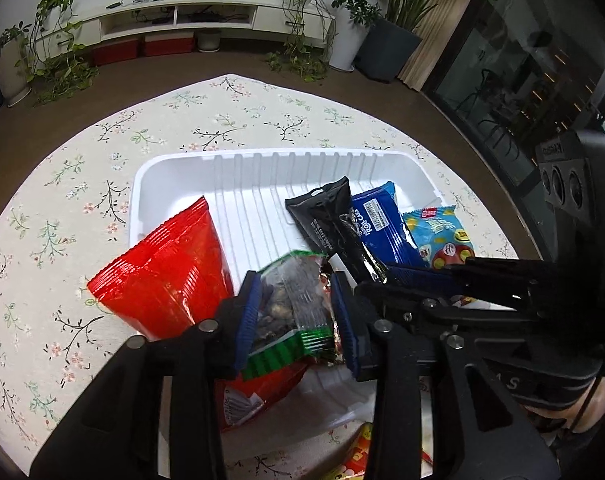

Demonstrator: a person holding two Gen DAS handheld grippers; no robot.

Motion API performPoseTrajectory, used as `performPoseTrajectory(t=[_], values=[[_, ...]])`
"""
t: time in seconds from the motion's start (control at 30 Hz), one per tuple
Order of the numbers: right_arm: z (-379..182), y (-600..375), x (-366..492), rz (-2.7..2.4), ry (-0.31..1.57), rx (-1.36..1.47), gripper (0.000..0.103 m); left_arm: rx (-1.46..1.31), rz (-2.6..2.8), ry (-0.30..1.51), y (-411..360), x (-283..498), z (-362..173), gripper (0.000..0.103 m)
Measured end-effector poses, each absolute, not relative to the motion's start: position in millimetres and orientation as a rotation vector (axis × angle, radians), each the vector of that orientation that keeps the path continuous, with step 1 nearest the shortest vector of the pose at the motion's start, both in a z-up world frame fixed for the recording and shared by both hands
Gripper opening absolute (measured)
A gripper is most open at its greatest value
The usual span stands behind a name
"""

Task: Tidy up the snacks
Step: 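Carry both bags over the white tray and open both tools to drop them, then move both tools back to the remaining snack pile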

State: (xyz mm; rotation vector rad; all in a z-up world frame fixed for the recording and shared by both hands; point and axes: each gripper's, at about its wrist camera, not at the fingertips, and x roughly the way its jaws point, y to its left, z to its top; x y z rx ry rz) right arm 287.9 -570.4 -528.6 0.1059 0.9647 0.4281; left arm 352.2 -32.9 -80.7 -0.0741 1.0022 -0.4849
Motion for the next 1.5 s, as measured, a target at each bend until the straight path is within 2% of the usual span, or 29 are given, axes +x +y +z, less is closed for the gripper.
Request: performPoseTrajectory(t=[0.1, 0.13, 0.2, 0.27, 0.33, 0.37, 0.47, 0.73, 1.1, 1.2, 1.33, 1.5], values=[[-526.3, -571.4, 284.1, 0.427, 0.952, 0.116, 0.034, -0.082, -0.479, 0.973, -26.2, 343.7, -72.0, 0.047], [-524.0, -572.4, 281.8, 0.424, 0.945, 0.118, 0.037, -0.086, -0.473, 0.966, -25.0, 341.6, -67.8, 0.056], [-516.9, -576.0, 276.6, 0.416, 0.928, 0.126, 0.047, -0.097, -0.472, 0.941, -19.9, 334.6, -56.7, 0.065], [-506.8, -582.3, 268.4, 0.405, 0.895, 0.140, 0.068, -0.095, -0.462, 0.912, -13.1, 322.7, -43.3, 0.084], [-495.9, -589.6, 256.8, 0.405, 0.858, 0.163, 0.076, -0.086, -0.452, 0.894, -6.7, 309.3, -31.9, 0.099], [-489.5, -594.8, 248.8, 0.420, 0.835, 0.191, 0.082, -0.077, -0.438, 0.889, -3.5, 301.3, -27.5, 0.102], [-476.7, -607.0, 227.7, 0.434, 0.786, 0.244, 0.091, -0.066, -0.403, 0.883, 4.9, 277.8, -21.0, 0.102], [-473.2, -623.7, 144.6, 0.454, 0.708, 0.273, 0.093, -0.091, -0.319, 0.907, 33.7, 198.0, -35.4, 0.103], [-525.4, -627.0, 42.3, 0.416, 0.678, 0.315, 0.093, -0.172, -0.199, 1.035, 33.6, 134.2, -88.5, 0.103], [-533.4, -629.8, 31.8, 0.400, 0.681, 0.325, 0.092, -0.133, -0.173, 1.051, 23.5, 131.3, -99.7, 0.102], [-540.9, -633.3, 28.8, 0.372, 0.698, 0.332, 0.086, -0.087, -0.166, 1.056, 11.1, 131.7, -104.5, 0.101], [-540.2, -634.9, 25.0, 0.366, 0.684, 0.322, 0.086, -0.061, -0.150, 1.085, 2.8, 141.2, -112.3, 0.101]])
